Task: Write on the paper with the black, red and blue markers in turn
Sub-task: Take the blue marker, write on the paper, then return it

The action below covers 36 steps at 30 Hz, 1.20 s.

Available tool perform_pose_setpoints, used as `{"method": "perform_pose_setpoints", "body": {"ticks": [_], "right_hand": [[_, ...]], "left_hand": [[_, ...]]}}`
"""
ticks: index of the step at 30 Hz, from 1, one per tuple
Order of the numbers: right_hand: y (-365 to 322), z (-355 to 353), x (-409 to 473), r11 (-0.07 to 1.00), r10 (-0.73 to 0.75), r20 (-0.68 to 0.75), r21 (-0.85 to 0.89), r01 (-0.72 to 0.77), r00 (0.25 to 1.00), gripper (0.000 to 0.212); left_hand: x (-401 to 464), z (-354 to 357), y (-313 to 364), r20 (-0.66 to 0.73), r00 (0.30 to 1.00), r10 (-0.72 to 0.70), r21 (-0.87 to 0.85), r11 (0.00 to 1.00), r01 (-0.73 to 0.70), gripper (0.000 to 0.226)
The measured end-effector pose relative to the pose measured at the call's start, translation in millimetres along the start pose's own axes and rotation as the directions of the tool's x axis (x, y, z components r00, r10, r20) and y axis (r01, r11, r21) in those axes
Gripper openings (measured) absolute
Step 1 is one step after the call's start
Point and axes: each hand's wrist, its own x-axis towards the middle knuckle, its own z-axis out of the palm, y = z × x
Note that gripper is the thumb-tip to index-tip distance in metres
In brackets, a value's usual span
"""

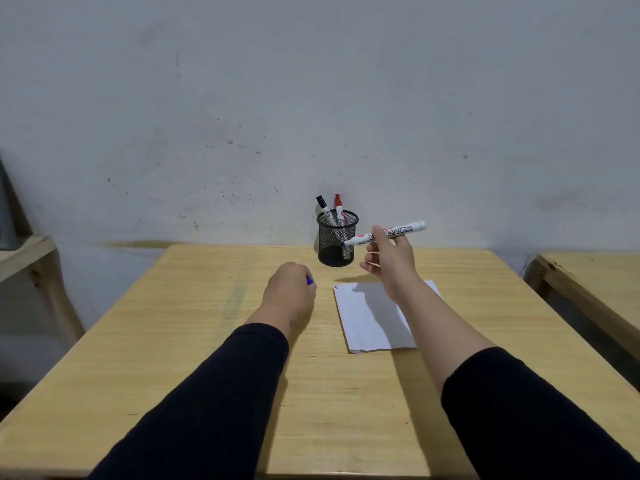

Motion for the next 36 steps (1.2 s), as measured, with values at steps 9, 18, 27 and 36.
{"method": "perform_pose_setpoints", "body": {"ticks": [9,18,27,36], "right_hand": [[24,-2,15,0.983,-0.005,0.152,-0.179,0.033,0.988,0.014],[55,4,24,0.991,-0.051,0.164,-0.111,0.070,0.985,0.012],[67,4,29,0.916,-0.161,0.161,-0.343,0.208,0.974,0.036],[76,3,33,0.829,-0.241,0.153,-0.481,0.286,0.958,0.036]], "left_hand": [[10,34,-7,0.028,1.000,0.014,-0.004,1.000,-0.014,0.027],[-1,53,-16,0.045,0.999,0.026,0.180,0.983,-0.033,0.090],[5,55,-17,0.087,0.996,0.028,0.207,0.977,-0.045,0.091],[5,56,-17,0.082,0.996,0.031,0.228,0.972,-0.049,0.089]]}}
